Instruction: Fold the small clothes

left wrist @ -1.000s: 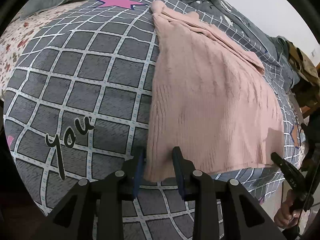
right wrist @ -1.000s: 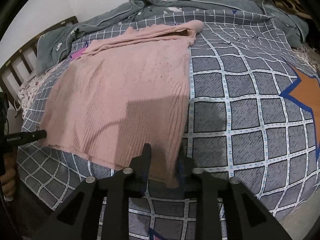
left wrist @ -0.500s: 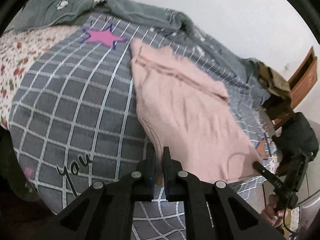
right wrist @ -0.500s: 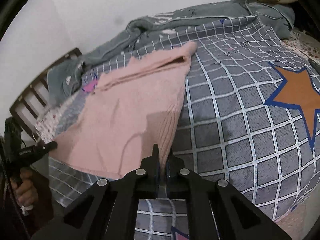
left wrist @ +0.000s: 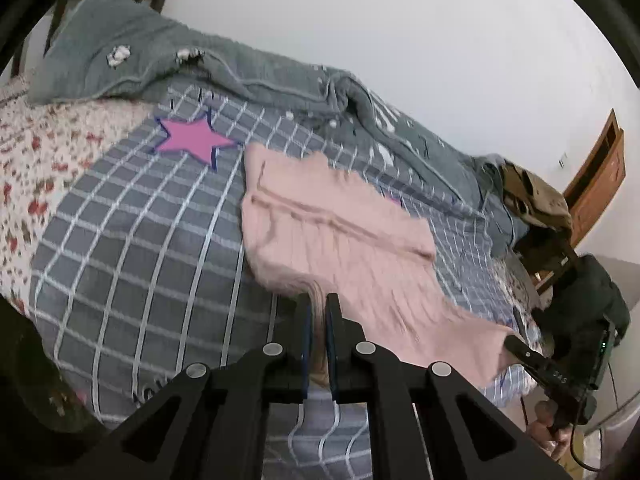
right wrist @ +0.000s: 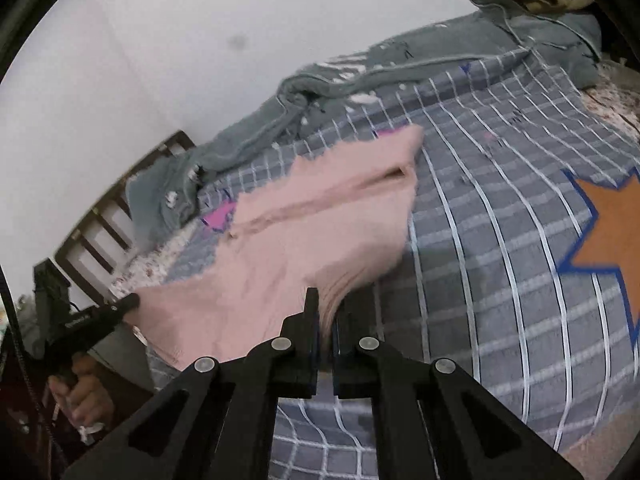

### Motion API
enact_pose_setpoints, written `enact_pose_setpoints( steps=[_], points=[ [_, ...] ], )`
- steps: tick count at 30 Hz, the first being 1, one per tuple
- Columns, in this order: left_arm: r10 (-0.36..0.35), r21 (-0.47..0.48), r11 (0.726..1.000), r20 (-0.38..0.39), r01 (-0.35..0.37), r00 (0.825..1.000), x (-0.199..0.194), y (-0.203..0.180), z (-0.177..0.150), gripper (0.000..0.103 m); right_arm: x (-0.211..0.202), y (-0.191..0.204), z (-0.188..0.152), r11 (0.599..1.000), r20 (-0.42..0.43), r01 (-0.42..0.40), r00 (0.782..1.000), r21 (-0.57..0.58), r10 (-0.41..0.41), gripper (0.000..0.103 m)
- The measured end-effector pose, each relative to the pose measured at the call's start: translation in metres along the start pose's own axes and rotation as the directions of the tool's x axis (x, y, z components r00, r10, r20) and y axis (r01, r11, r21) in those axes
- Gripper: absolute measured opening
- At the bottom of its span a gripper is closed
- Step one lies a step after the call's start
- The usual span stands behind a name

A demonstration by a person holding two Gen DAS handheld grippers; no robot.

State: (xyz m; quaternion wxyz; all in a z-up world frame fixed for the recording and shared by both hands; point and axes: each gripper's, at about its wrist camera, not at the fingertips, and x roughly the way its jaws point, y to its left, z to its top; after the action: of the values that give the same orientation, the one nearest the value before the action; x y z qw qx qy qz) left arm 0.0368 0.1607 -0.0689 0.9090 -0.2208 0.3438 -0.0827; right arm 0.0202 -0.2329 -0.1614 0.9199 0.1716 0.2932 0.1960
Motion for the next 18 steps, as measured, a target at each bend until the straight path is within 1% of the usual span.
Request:
enact_pose_setpoints(
  steps=[5, 8, 13, 18],
  points=[
    [0.038, -0.035, 0.999, 0.062, -0.036, 0.997, 0.006, -0.011, 0.03, 0.007, 0.012, -0.009, 0.044, 0.994, 0.029, -0.101, 0.995, 0.043, 0.1, 0.005],
    [0.055, -0.06, 0.997, 0.081, -0.05, 0.995, 0.015, -0.015, 0.049, 0.007, 0.026, -0.012, 0.068, 0.988, 0.01, -0.145, 0.989, 0.05, 0.144, 0.005],
    [0.094, -0.07, 0.994, 0.101, -0.087, 0.99, 0.037, -0.022, 0.074, 0.007, 0.047, -0.017, 0.105, 0.977, 0.022, -0.205, 0.979, 0.064, 0.204, 0.005],
    [0.12, -0.083, 0.99, 0.091, -0.113, 0.989, 0.064, -0.02, 0.098, 0.007, 0.069, -0.025, 0.131, 0.965, 0.041, -0.244, 0.97, 0.092, 0.241, 0.005]
  ],
)
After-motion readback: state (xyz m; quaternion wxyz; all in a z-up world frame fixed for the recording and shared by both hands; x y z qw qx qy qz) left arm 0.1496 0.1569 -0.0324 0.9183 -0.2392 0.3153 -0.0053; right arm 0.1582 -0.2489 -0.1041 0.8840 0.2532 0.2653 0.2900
